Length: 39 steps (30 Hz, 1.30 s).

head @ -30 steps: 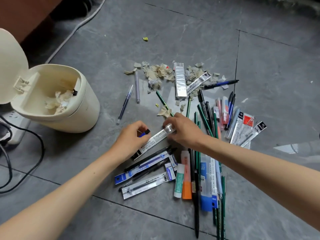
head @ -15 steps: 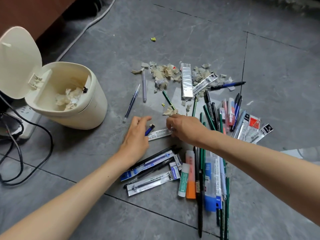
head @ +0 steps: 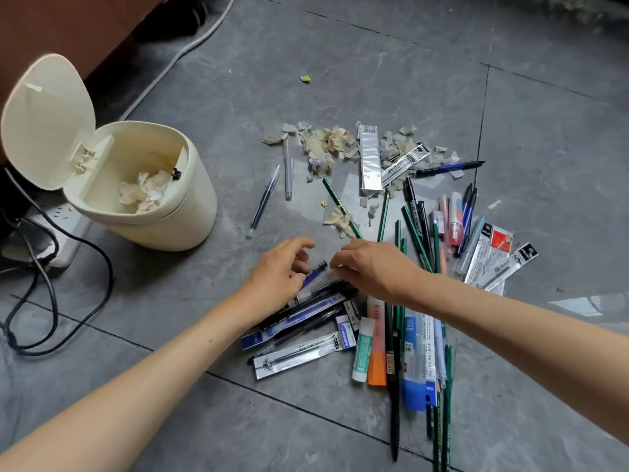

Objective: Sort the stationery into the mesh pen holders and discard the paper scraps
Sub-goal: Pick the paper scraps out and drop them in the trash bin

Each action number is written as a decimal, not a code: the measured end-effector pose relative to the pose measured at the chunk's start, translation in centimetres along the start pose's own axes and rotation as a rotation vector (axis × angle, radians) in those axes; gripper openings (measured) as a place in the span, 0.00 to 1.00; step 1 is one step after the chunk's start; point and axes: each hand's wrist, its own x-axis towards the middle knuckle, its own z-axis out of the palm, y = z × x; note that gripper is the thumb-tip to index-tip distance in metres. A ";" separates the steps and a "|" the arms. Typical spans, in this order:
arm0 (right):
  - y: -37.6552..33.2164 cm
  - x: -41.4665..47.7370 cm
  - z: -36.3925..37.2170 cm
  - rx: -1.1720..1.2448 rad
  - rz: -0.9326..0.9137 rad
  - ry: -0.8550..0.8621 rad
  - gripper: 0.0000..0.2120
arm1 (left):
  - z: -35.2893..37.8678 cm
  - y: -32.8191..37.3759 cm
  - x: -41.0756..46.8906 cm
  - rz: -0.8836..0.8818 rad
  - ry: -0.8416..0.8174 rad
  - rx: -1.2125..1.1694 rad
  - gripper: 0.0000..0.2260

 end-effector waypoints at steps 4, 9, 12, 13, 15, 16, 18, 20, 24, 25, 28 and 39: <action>0.9 0.0 -0.2 0.075 0.380 0.117 0.10 | 0.2 -0.1 -0.4 0.044 -0.041 0.152 0.14; 3.3 0.7 0.2 0.260 0.713 0.072 0.13 | 0.6 0.4 -0.7 0.011 -0.180 0.263 0.11; 3.7 1.4 0.2 0.332 0.759 0.029 0.14 | 0.6 0.5 -0.8 0.018 -0.126 0.236 0.08; 3.7 1.4 0.0 0.346 0.767 0.026 0.13 | 0.5 0.6 -0.8 0.018 -0.081 0.227 0.07; 3.3 1.0 -0.5 0.365 0.786 0.033 0.13 | 0.4 0.6 -0.7 0.007 0.049 0.235 0.08; 3.2 0.6 -0.6 0.376 0.798 0.038 0.12 | 0.3 0.5 -0.6 -0.001 0.120 0.266 0.10; 2.8 -0.3 -0.8 0.438 0.826 0.040 0.12 | 0.2 0.4 0.0 -0.009 0.185 0.356 0.14; 2.2 -1.3 -1.1 0.524 0.841 0.034 0.11 | 0.5 0.4 0.5 -0.011 0.118 0.444 0.18; 2.2 -2.1 -1.5 0.607 0.880 0.047 0.10 | 2.8 1.2 1.8 0.044 -0.117 0.548 0.25; 2.3 -2.1 -1.6 0.614 0.896 0.049 0.10 | 3.3 1.5 2.3 0.034 -0.153 0.545 0.25; 2.9 -1.8 -1.7 0.637 0.953 0.080 0.08 | 4.1 2.7 4.1 -0.012 -0.147 0.502 0.24; 4.1 -0.4 -1.5 0.697 1.003 0.080 0.11 | 2.4 5.9 11.8 0.036 0.190 0.533 0.12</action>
